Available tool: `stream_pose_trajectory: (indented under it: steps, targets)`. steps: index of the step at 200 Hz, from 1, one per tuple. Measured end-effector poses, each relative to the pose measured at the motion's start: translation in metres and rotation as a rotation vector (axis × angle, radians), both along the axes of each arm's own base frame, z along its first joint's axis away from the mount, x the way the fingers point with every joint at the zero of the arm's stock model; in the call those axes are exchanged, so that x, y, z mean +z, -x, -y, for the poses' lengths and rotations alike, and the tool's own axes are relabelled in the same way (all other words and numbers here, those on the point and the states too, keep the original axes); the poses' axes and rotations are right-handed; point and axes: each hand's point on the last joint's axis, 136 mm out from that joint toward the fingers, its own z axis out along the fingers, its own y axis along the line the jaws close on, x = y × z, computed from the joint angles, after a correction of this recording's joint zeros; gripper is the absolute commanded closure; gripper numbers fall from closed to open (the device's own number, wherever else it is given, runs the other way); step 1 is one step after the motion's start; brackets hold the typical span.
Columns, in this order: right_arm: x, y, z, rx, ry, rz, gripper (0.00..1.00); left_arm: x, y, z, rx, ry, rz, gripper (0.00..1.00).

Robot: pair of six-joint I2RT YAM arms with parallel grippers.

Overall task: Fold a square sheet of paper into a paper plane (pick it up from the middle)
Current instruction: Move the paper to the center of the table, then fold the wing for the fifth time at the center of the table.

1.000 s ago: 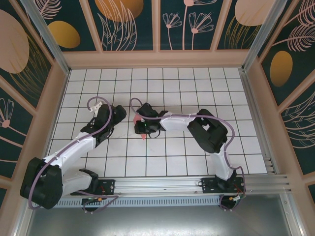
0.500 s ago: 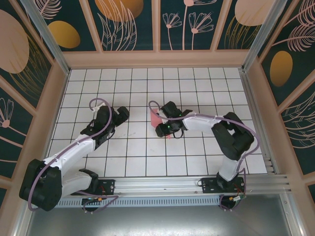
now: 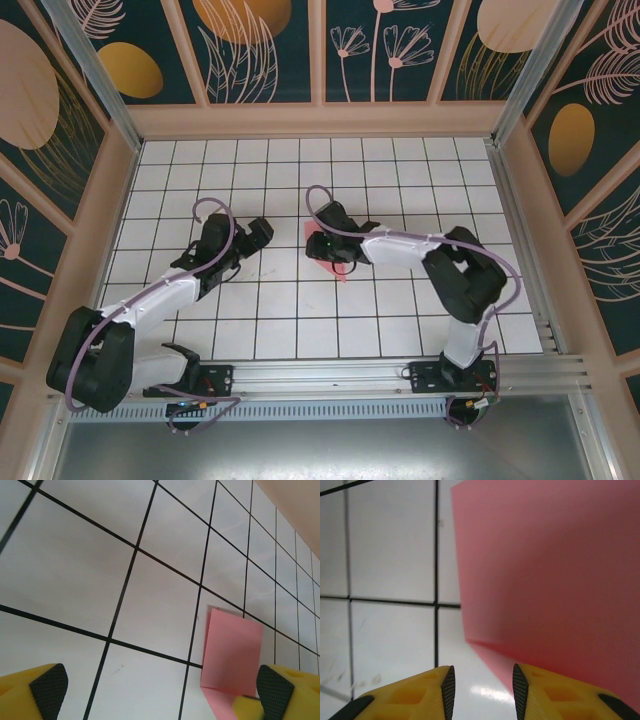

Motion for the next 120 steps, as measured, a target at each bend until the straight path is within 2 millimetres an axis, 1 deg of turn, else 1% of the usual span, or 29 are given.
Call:
stream_pose_trajectory:
  steps: [26,50,69,79,92,120]
  targets:
    - [-0.022,-0.006,0.001,-0.031,0.055,-0.016,0.62,0.003,-0.001,0.005,-0.018,0.020,0.012,0.01]
    - [-0.021,-0.009,-0.005,-0.001,0.062,0.007,0.63,0.005,-0.002,0.007,-0.029,0.030,0.017,0.01]
    - [-0.023,-0.006,-0.008,0.083,0.067,0.046,0.64,0.005,-0.001,0.008,-0.036,0.031,0.017,0.02]
    - [-0.023,-0.003,-0.010,0.143,0.074,0.077,0.66,0.005,-0.001,0.008,-0.036,0.032,0.018,0.02]
    - [-0.023,0.003,-0.014,0.218,0.078,0.107,0.67,0.005,-0.001,0.009,-0.039,0.034,0.017,0.02]
    - [-0.020,0.022,-0.021,0.357,0.077,0.138,0.67,0.000,0.004,0.012,-0.061,0.050,0.008,0.01]
